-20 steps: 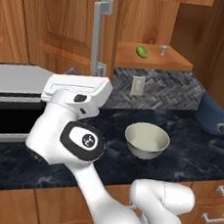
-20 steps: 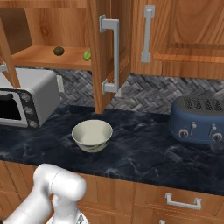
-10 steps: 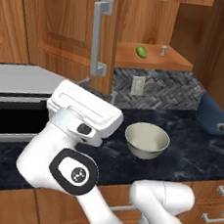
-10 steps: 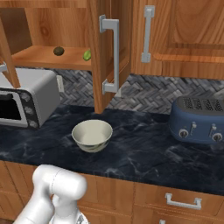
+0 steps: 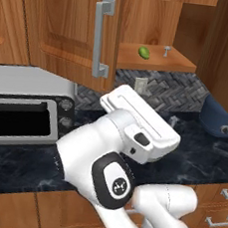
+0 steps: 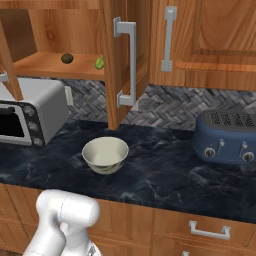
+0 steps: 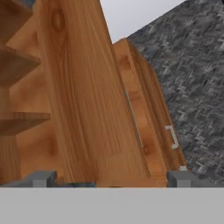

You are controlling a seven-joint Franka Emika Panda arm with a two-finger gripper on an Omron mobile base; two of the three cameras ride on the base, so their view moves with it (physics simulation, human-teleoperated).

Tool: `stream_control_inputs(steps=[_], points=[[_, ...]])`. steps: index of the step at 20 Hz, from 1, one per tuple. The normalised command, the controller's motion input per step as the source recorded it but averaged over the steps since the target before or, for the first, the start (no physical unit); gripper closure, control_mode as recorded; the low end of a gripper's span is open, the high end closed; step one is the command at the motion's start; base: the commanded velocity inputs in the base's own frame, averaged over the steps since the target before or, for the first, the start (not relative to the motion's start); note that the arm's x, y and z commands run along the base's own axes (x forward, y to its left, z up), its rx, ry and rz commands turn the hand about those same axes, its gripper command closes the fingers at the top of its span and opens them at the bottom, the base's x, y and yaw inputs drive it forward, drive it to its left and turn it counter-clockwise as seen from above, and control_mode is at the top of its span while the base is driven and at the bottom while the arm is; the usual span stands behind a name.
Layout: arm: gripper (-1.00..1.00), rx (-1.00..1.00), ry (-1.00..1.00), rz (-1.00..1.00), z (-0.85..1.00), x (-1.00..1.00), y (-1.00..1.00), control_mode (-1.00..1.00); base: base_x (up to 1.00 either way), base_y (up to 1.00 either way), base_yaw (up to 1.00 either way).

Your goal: Open the cabinet. Pick the mango and kiwi from the cabinet and place them into the bowl. Then close the cabinet.

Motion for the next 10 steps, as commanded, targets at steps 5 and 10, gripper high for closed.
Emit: stream_control_inputs(steps=[5, 10], points=[[-1.00, 0.23, 0.05, 0.02, 0.02, 0.04, -0.62, -1.00, 0.00, 0.00, 0.00], [-1.00, 0.15, 0.28, 0.13, 0.00, 0.16, -0.25, -1.00, 0.00, 0.00, 0.00]])
